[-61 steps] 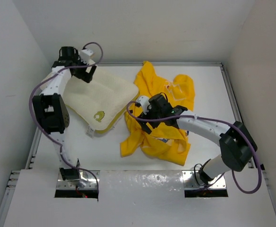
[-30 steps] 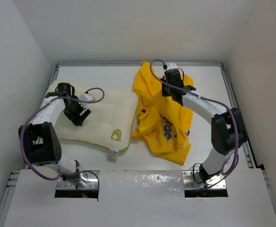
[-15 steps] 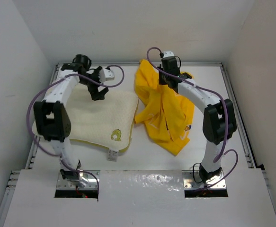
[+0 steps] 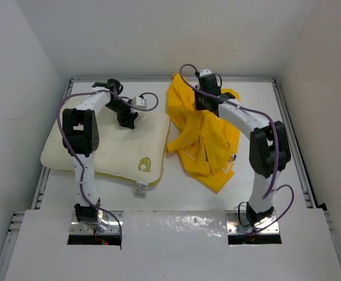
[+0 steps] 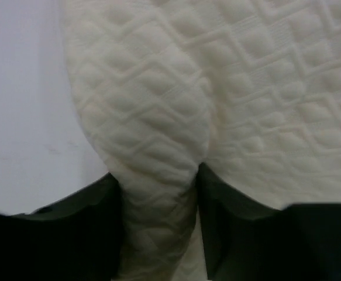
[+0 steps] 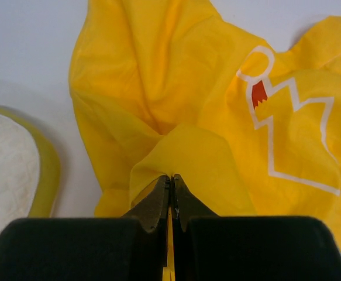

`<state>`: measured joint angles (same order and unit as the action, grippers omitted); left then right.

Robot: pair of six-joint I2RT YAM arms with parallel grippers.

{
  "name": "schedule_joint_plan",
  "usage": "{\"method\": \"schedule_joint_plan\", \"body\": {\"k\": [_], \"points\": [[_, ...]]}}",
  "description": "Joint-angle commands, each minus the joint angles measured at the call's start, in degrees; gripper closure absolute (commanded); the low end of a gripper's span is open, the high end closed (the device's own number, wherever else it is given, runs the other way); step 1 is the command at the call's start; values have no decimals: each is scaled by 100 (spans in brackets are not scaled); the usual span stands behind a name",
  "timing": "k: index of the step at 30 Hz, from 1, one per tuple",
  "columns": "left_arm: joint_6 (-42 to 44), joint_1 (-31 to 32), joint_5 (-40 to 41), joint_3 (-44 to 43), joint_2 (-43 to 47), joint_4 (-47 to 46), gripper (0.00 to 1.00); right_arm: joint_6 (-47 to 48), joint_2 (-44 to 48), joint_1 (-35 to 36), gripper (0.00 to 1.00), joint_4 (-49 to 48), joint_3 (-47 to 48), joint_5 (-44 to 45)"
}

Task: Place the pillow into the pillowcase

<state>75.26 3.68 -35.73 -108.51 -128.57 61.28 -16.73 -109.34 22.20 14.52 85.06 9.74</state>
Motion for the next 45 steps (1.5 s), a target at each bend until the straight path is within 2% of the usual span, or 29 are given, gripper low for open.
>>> {"method": "schedule_joint_plan", "body": {"k": [1, 2, 4, 7, 8, 10, 11, 14, 17, 19, 20, 22, 24, 27, 30, 31, 37, 40, 41, 45], "points": [[814, 80, 74, 1011, 244, 387, 61, -50, -175, 13, 100, -3, 309, -86], [614, 63, 92, 1303, 332, 202, 100, -67, -236, 13, 100, 15, 353, -69], [218, -34, 145, 1987, 666, -359, 100, -85, -272, 13, 100, -2, 415, -33], [33, -183, -162, 2150, 1350, -397, 100, -120, -290, 13, 100, -29, 651, 72], [-203, -210, -267, 2106, 1857, -423, 100, -120, -290, 22, 100, -20, 713, 63], [-371, -201, -654, 1791, 2335, -380, 100, -120, -272, 65, 100, -55, 906, 28], [-781, -201, -777, 1581, 2624, -380, 100, -59, -211, 135, 100, -107, 916, 20], [-1216, -123, -1015, 702, 2767, -21, 100, -14, -132, 267, 100, -344, 881, 29], [-1548, 18, -1147, 374, 2864, 288, 100, -14, -88, 390, 100, -389, 986, -16], [-1742, 237, -1139, 532, 3057, 323, 100, 29, -79, 478, 100, -450, 1083, -77], [-1813, 551, -1078, 628, 3214, 297, 100, 47, -79, 487, 100, -485, 1101, -103], [-2468, 887, -823, 1076, 3417, -228, 100, 82, -122, 531, 100, -538, 1179, -174], [-2736, 1361, -708, 1366, 3585, -572, 100, 109, -166, 549, 100, -469, 1276, -218], [-2693, 1924, -751, 1236, 3445, -197, 100, 188, -211, 558, 100, -398, 1303, -367], [-2919, 2075, -1041, 1235, 3427, -203, 100, 381, -184, 558, 100, -345, 1321, -551], [-2973, 2075, -972, 1262, 3409, -282, 100, 433, -106, 558, 100, -345, 1286, -708], [-3746, 2075, 608, 2254, 3435, -1468, 100, 722, 588, 566, 100, -556, 522, -1069], [-4326, 2084, 1066, 2685, 3409, -2302, 100, 1091, 861, 602, 100, -284, 275, -1290], [-4475, 2084, 1494, 2842, 3392, -2765, 100, 1206, 914, 645, 100, -92, 196, -1273], [-5160, 2075, 2437, 2923, 3216, -3560, 100, 1620, 1081, 944, 100, 445, 178, -1220]]}}
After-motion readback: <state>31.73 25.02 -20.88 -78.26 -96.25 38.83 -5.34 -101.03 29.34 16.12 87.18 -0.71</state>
